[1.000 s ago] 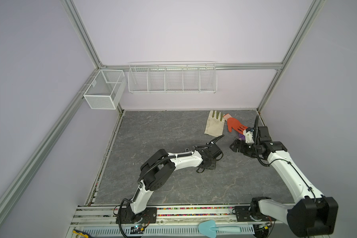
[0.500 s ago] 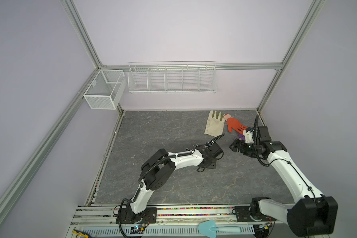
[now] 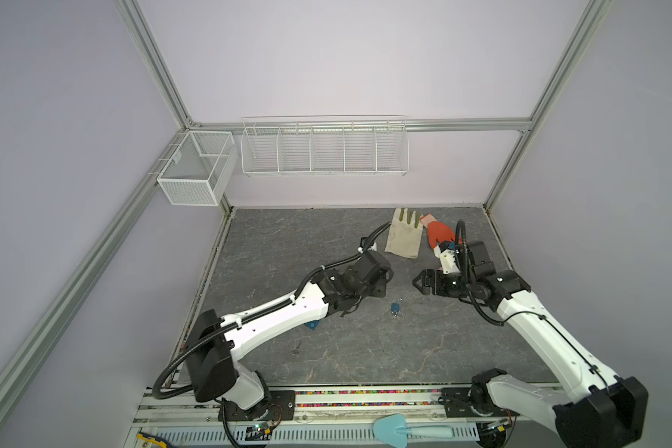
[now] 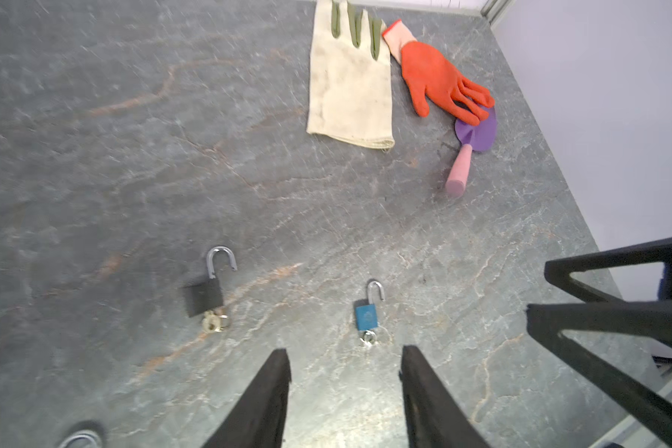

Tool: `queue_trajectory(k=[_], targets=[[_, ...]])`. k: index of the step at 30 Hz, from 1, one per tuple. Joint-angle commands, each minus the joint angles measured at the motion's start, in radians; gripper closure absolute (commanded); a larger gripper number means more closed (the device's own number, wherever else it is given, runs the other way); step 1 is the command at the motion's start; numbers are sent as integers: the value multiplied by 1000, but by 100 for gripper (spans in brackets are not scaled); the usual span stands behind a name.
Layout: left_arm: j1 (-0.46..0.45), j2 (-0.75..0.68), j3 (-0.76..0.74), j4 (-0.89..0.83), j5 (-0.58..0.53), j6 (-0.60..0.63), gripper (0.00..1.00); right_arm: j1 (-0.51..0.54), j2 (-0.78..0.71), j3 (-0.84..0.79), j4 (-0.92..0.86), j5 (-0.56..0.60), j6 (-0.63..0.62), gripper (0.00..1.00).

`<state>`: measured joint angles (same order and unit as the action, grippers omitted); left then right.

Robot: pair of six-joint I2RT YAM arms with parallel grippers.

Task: Unlock with the key
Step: 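Move the open left gripper toward the loose silver key beside the blue padlock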

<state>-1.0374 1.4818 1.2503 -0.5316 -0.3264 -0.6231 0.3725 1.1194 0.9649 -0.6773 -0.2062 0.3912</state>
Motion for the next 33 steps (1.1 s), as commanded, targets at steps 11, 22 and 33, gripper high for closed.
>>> queue_trajectory(k=[11, 22, 33], targets=[[285, -282, -368, 40, 41, 99, 47, 526, 53, -173, 370, 208, 220, 12], [490, -256, -492, 75, 178, 87, 45, 715, 238, -148, 544, 316, 309, 11], [494, -206, -582, 125, 222, 49, 44, 718, 222, -151, 523, 344, 307, 12]])
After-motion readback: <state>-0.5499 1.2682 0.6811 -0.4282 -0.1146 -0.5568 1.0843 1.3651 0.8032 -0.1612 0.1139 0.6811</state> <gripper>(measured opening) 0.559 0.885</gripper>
